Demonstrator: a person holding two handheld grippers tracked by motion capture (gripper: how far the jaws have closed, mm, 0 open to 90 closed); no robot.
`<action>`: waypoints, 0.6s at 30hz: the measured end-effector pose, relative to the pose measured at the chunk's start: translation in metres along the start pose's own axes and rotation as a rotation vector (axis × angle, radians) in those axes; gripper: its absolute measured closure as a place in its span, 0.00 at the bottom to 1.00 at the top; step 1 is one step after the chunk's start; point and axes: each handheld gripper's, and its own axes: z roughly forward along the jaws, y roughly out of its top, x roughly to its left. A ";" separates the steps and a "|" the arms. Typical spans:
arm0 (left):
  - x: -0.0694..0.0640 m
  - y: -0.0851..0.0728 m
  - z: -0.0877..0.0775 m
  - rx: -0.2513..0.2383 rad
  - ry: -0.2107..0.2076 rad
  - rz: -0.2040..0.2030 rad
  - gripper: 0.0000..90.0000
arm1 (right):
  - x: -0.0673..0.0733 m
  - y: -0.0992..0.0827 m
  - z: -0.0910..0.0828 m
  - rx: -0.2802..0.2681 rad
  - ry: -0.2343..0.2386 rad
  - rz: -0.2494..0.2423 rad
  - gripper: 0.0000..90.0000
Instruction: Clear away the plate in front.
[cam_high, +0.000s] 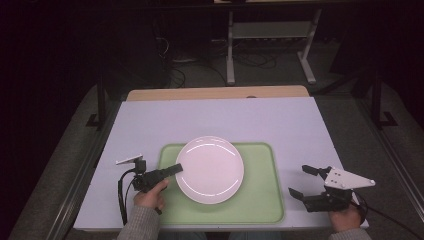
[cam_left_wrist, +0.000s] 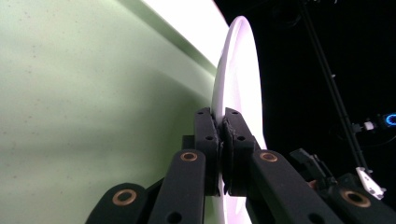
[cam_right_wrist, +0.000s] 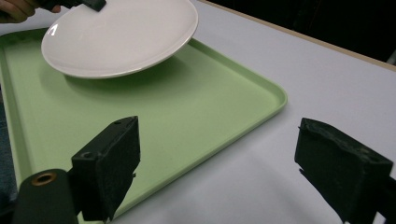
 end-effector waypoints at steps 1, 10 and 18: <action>0.000 0.000 0.000 0.002 0.004 0.003 0.96 | 0.000 0.000 0.000 0.000 0.000 -0.001 0.15; 0.001 -0.002 0.002 0.016 0.033 0.011 0.96 | 0.000 0.000 0.000 -0.001 0.001 -0.001 0.15; 0.006 -0.003 0.003 0.028 0.066 0.019 0.96 | 0.000 0.000 0.000 -0.001 0.002 -0.001 0.15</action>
